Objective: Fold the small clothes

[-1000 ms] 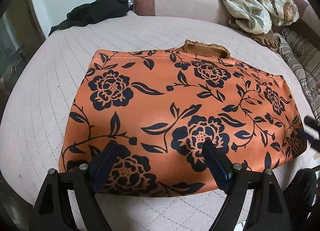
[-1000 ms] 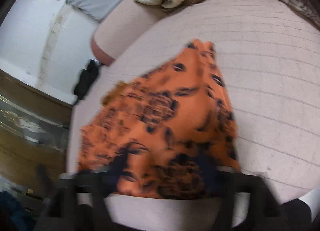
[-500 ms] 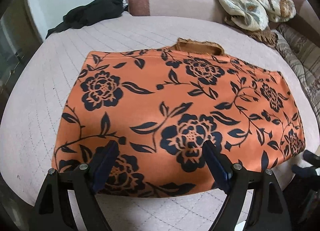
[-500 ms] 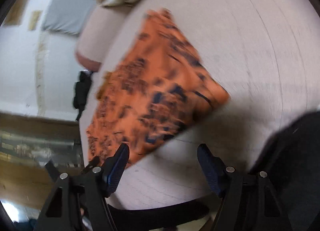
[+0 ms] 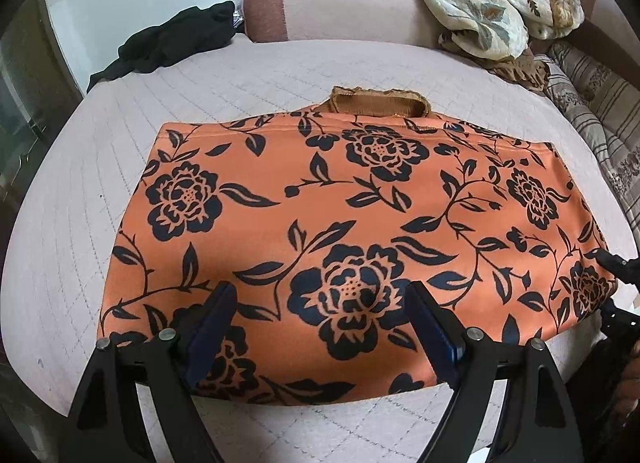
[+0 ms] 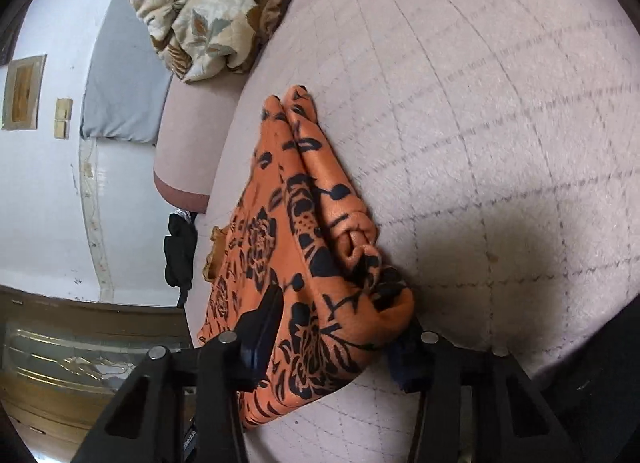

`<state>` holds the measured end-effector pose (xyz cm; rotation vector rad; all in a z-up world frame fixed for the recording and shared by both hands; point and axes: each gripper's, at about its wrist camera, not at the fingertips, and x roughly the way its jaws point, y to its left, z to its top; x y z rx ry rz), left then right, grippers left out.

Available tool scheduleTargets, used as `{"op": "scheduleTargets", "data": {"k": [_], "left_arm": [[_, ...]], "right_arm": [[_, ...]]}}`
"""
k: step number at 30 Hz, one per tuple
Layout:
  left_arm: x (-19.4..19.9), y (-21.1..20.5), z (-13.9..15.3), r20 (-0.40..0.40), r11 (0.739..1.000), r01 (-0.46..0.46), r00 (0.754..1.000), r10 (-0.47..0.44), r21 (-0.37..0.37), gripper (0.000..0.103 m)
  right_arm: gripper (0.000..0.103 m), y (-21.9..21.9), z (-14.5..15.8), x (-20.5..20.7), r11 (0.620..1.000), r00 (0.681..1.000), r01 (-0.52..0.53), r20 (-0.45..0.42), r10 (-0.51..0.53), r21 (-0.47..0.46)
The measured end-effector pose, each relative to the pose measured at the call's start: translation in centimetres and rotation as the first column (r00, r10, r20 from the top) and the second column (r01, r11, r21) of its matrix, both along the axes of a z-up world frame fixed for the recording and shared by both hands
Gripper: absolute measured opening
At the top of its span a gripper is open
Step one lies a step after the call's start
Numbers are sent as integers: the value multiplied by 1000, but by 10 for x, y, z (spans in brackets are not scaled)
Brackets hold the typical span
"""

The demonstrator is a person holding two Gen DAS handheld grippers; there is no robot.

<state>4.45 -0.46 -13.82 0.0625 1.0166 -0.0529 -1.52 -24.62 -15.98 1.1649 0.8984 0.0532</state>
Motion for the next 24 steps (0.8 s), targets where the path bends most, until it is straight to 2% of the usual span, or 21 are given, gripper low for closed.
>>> {"op": "scheduleTargets", "data": {"k": [2,3,4,8,13,15,16,17,18,21,24], "left_arm": [[1,-2,-1,1,1000,1,1000,-1,3,86],[2,-2,-3,-3,1000,1,1000,-1,5,86],[4,-3,-6,-8,1000,-1,1000,1,6,86],[8,-5,-16,-45,1000,-12,999,13,11,86],[6,-8,-7,12,1000,-1,1000,1,-4,86],[14,-11,-24,-42,1000,4,999,-4,15,86],[19,-12,-37,-84,999,10,996,-7,32,87],[19,-13,-43,-63,999,14,998,-11,49,93],[17,-14,-42,-41,998,17,999,-15,63,93],[19,-12,-40,-63,999,26,998,-23,46,92],[16,5,-29,-54,1000,-4,999,3,-26,91]], "right_arm": [[52,-2,6,1,998,1000,-27,14,27,-49],[59,3,7,6,996,999,-44,8,44,-83],[61,8,4,11,993,998,-61,-7,61,-99],[63,10,-1,15,994,998,-65,-9,64,-84],[61,8,-2,15,992,997,-72,-8,71,-106],[61,9,-1,17,990,997,-75,-8,75,-122],[59,10,1,20,987,997,-81,-10,81,-140],[44,11,3,21,982,996,-88,-17,87,-164],[19,13,5,24,975,994,-108,-26,105,-193],[13,20,21,31,955,988,-154,-21,153,-255],[12,44,72,36,915,977,-174,54,207,-365]]}}
